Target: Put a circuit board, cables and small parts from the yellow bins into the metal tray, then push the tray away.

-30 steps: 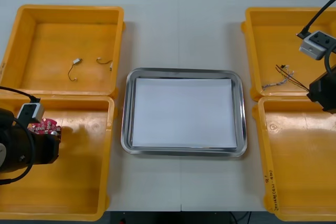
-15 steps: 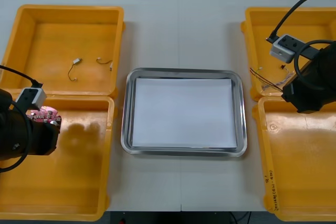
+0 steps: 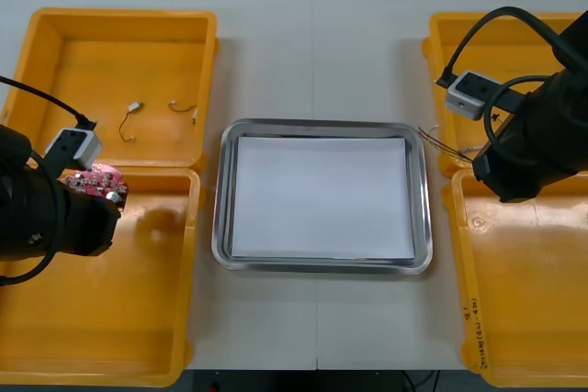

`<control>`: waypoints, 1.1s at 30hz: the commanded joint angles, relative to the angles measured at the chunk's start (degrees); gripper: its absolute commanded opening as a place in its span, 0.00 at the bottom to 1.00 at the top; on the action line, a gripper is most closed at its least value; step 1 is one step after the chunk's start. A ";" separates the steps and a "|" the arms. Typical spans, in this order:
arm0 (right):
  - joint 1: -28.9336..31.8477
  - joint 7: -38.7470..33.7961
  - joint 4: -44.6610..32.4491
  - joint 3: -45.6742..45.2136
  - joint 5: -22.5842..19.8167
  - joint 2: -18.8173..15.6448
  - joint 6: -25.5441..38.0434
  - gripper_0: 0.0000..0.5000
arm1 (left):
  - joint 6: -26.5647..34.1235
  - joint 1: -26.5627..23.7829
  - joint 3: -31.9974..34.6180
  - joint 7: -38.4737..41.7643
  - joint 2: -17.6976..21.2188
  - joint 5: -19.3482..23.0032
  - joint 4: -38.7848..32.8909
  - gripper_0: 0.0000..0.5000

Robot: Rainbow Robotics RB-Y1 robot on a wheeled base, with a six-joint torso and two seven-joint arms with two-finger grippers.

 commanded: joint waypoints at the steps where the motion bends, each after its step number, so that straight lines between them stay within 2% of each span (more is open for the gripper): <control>1: -2.80 -1.36 -1.04 1.70 0.38 0.30 -0.40 0.00 | 0.47 -4.81 -4.39 8.28 -0.39 -0.01 -2.11 0.00; 17: -3.42 -1.36 -0.60 1.88 -0.94 0.39 0.13 0.00 | 0.47 -14.92 -17.74 16.54 -1.45 0.08 -1.93 0.00; 25: -3.42 -1.63 -0.60 1.88 -0.94 0.48 0.22 0.00 | 0.42 -20.98 -24.95 19.00 -4.08 -0.18 1.59 0.00; 33: -3.42 -1.89 -0.60 1.88 -0.06 0.65 0.30 0.00 | -3.18 -25.47 -32.51 21.46 -7.95 -4.05 7.12 0.00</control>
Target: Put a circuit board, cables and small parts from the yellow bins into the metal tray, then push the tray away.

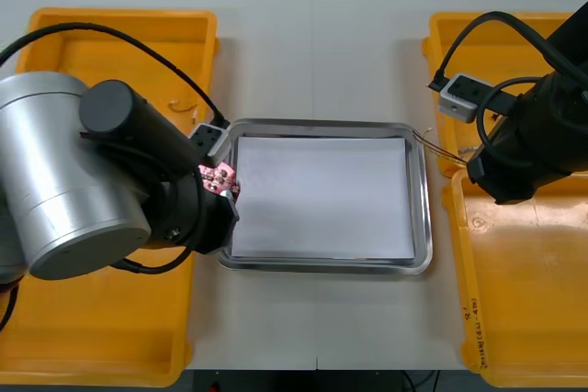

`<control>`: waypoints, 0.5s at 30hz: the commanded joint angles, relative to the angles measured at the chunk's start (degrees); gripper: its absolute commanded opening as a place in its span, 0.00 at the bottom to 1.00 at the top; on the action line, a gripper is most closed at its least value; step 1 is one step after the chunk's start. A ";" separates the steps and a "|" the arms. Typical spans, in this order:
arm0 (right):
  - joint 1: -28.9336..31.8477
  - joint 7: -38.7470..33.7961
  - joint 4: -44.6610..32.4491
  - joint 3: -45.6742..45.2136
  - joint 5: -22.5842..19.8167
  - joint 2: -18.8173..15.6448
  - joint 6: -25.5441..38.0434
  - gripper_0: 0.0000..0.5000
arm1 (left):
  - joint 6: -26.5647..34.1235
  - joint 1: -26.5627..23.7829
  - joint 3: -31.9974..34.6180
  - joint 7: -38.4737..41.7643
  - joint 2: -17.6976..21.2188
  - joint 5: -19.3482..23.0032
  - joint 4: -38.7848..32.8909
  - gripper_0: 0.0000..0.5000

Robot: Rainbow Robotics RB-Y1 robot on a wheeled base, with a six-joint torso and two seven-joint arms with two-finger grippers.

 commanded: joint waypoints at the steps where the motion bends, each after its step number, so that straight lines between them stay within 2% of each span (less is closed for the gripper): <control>1: -2.12 -1.89 -0.61 0.32 0.50 0.66 0.19 0.00 | -3.20 -4.10 -4.88 7.99 -3.57 -3.02 2.36 0.00; 8: -2.12 -2.15 -0.61 0.40 1.30 1.09 0.10 0.00 | -8.47 -5.25 -11.38 9.74 -4.63 -6.80 5.70 0.00; 15: -2.12 -2.15 -0.61 0.32 1.74 1.09 0.19 0.00 | -12.52 -6.21 -16.39 11.41 -4.63 -8.29 8.60 0.00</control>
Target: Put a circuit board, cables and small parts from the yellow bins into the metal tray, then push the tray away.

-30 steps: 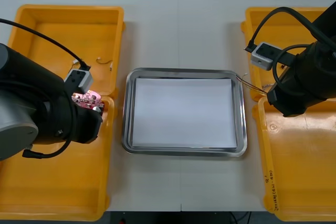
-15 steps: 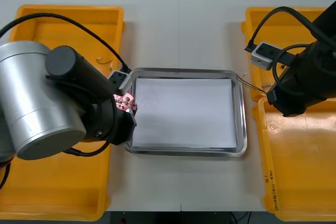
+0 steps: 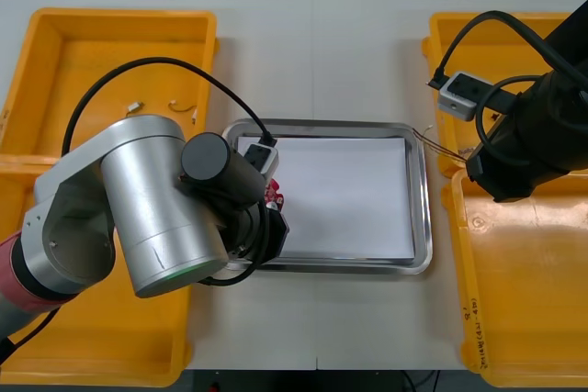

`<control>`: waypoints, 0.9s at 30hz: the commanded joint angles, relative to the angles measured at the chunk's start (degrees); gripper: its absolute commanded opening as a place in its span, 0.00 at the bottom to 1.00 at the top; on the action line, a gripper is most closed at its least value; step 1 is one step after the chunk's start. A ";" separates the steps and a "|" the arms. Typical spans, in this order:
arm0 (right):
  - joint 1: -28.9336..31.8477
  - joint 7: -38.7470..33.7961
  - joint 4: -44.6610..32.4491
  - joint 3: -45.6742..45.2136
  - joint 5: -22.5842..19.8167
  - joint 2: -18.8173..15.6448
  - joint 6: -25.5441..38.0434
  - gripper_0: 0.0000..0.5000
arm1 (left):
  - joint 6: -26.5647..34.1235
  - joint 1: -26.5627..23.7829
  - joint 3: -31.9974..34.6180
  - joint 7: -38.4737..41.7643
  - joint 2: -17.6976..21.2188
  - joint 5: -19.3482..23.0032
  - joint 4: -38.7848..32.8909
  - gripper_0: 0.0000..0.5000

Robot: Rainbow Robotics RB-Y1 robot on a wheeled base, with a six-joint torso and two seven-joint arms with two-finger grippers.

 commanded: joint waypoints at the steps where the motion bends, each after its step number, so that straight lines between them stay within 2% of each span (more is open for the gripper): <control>1: -2.10 -2.10 -0.61 0.31 0.60 0.73 0.10 0.00 | -2.62 -3.14 -3.43 4.84 -1.24 -1.27 1.29 0.00; 17: -2.10 -2.10 -0.61 0.31 0.16 0.73 1.15 0.00 | -10.71 -4.28 -8.71 6.34 -1.94 -2.50 9.29 0.00; 27: -2.10 -1.92 -0.61 0.31 -0.71 0.73 1.94 0.00 | -10.89 -4.19 -10.11 7.22 -1.32 -2.59 9.38 0.00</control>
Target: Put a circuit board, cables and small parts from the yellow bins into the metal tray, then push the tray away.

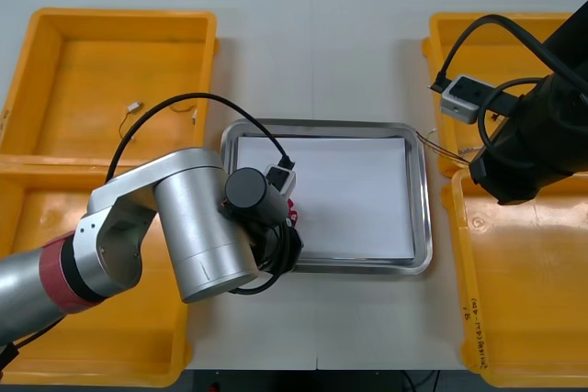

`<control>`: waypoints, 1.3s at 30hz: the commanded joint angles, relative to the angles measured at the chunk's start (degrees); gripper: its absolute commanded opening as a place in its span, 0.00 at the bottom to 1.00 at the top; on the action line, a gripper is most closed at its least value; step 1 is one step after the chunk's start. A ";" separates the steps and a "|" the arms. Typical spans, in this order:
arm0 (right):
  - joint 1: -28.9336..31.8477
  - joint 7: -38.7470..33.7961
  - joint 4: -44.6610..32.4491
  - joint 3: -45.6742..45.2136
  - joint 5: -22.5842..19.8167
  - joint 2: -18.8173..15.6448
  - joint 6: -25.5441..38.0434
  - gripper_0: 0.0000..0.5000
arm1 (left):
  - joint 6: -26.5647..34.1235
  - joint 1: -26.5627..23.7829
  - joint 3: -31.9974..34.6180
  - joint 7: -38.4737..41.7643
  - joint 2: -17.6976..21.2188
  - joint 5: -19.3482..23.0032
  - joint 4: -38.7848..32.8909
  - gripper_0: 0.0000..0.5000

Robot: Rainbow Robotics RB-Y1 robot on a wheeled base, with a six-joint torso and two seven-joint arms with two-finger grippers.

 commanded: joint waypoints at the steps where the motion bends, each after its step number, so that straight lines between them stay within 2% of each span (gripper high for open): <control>1: -2.08 -2.00 -0.61 0.40 -0.78 0.70 0.34 0.00 | -0.69 -2.31 -1.59 6.25 -0.85 -0.69 -0.46 0.00; 23: -2.08 -1.83 -0.61 0.31 -1.13 0.70 0.52 0.00 | -2.10 -2.22 -2.02 7.04 -0.41 -0.69 1.12 0.01; 25: -2.08 -1.83 -0.61 0.31 -1.13 0.70 0.52 0.00 | -2.54 -2.22 -2.02 7.04 -0.41 -0.69 1.38 0.12; 26: -2.08 -1.83 -0.61 0.31 -1.13 0.70 0.52 0.00 | -2.80 -2.22 -2.02 7.04 -0.41 -0.69 1.56 0.22; 27: -2.08 -1.83 -0.61 0.31 -1.13 0.70 0.52 0.00 | -2.89 -2.14 -2.02 7.04 -0.41 -0.69 1.56 0.28; 28: -2.08 -1.83 -0.61 0.31 -1.13 0.70 0.52 0.00 | -2.89 -2.14 -2.02 7.04 -0.41 -0.60 1.56 0.44; 29: -2.08 -1.83 -0.61 0.40 -1.13 0.70 0.52 0.00 | -2.89 -2.14 -2.02 7.04 -0.41 -0.69 1.56 0.55; 32: -2.08 -1.74 -0.61 0.31 -1.13 0.70 0.52 0.00 | -2.98 -2.14 -2.02 7.21 -0.41 -0.60 1.56 0.74; 33: -2.08 -1.74 -0.61 0.31 -1.22 0.79 0.52 0.00 | -3.06 -2.14 -2.02 7.30 -0.41 -0.60 1.56 0.87; 34: -2.08 -1.83 -0.61 0.31 -1.22 0.70 0.52 0.00 | -3.06 -2.14 -2.02 7.30 -0.41 -0.60 1.56 0.93; 36: -2.08 -1.83 -0.61 0.31 -1.31 0.79 0.52 0.00 | -3.15 -2.14 -1.94 7.48 -0.41 -0.60 1.47 1.00; 39: -1.99 -1.74 -0.61 0.31 -1.31 0.79 0.52 0.00 | -3.42 -2.22 -1.76 7.74 -0.41 -0.60 1.38 1.00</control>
